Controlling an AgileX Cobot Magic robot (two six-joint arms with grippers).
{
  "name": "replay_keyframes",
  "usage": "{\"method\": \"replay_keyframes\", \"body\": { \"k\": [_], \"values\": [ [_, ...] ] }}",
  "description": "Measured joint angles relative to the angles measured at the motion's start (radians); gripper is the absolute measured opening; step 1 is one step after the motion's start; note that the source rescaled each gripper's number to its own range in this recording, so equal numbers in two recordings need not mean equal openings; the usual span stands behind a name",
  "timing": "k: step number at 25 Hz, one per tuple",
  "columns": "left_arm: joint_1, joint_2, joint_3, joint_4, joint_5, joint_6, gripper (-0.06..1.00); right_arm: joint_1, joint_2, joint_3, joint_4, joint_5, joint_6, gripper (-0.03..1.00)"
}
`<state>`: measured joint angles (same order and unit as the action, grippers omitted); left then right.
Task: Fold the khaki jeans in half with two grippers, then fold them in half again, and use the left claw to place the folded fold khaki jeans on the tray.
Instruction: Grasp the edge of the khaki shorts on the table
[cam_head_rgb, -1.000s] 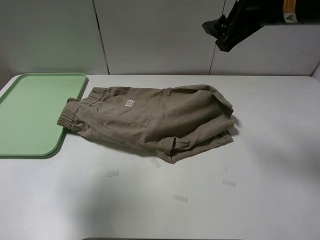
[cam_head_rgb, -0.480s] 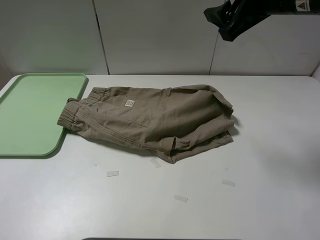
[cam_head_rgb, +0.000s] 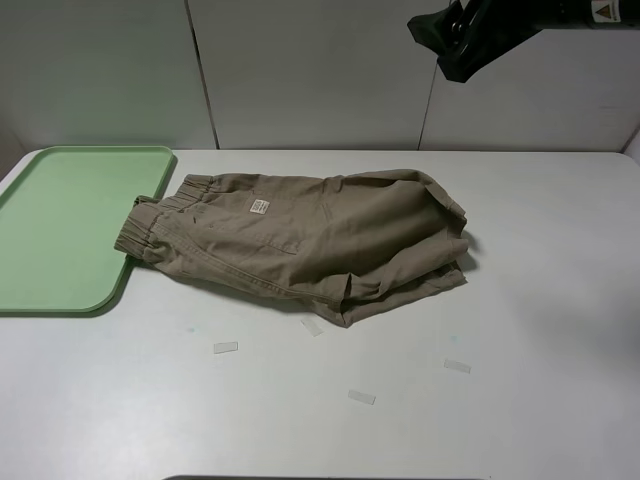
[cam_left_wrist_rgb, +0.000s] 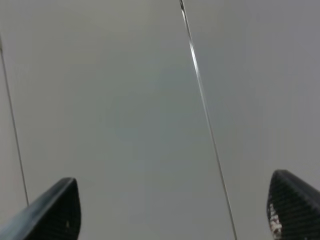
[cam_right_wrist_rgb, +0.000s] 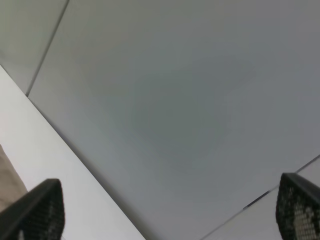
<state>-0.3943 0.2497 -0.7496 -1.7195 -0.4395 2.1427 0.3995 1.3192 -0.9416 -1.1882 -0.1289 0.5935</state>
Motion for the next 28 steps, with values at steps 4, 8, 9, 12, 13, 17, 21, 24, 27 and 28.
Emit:
{"method": "replay_keyframes", "body": {
  "k": [4,8,9,12,13,17,21,24,27,28],
  "values": [
    [0.0,0.036,-0.006,0.0,0.001,-0.042,0.73,0.0,0.0,0.0,0.001,-0.001,0.0,0.92],
    [0.0,0.102,-0.006,0.0,0.043,-0.158,0.73,0.0,0.0,0.0,0.002,-0.001,0.0,0.92],
    [0.0,0.12,-0.006,0.0,0.077,-0.196,0.73,0.0,0.0,0.0,0.002,-0.001,0.0,0.92],
    [0.0,0.17,0.006,0.0,0.227,-0.275,0.73,0.0,0.0,0.0,0.002,-0.001,0.0,0.92],
    [0.0,0.188,0.012,0.0,0.274,-0.285,0.73,0.0,0.0,0.0,0.002,-0.001,0.0,0.92],
    [0.0,0.248,0.036,0.0,0.447,-0.3,0.73,0.0,0.0,0.0,0.002,-0.001,-0.001,0.92],
    [0.0,0.271,0.057,0.034,0.549,-0.311,0.73,0.0,0.0,0.0,0.002,-0.001,-0.001,0.92],
    [0.0,0.276,0.078,0.094,0.598,-0.359,0.73,0.0,0.0,0.0,0.002,-0.001,-0.001,0.92],
    [0.0,0.276,0.096,0.204,0.653,-0.435,0.73,0.0,0.0,0.0,0.002,0.0,-0.001,0.92],
    [0.0,0.276,0.1,0.246,0.678,-0.481,0.73,0.0,0.0,0.0,0.002,0.0,-0.001,0.92]
  ]
}}
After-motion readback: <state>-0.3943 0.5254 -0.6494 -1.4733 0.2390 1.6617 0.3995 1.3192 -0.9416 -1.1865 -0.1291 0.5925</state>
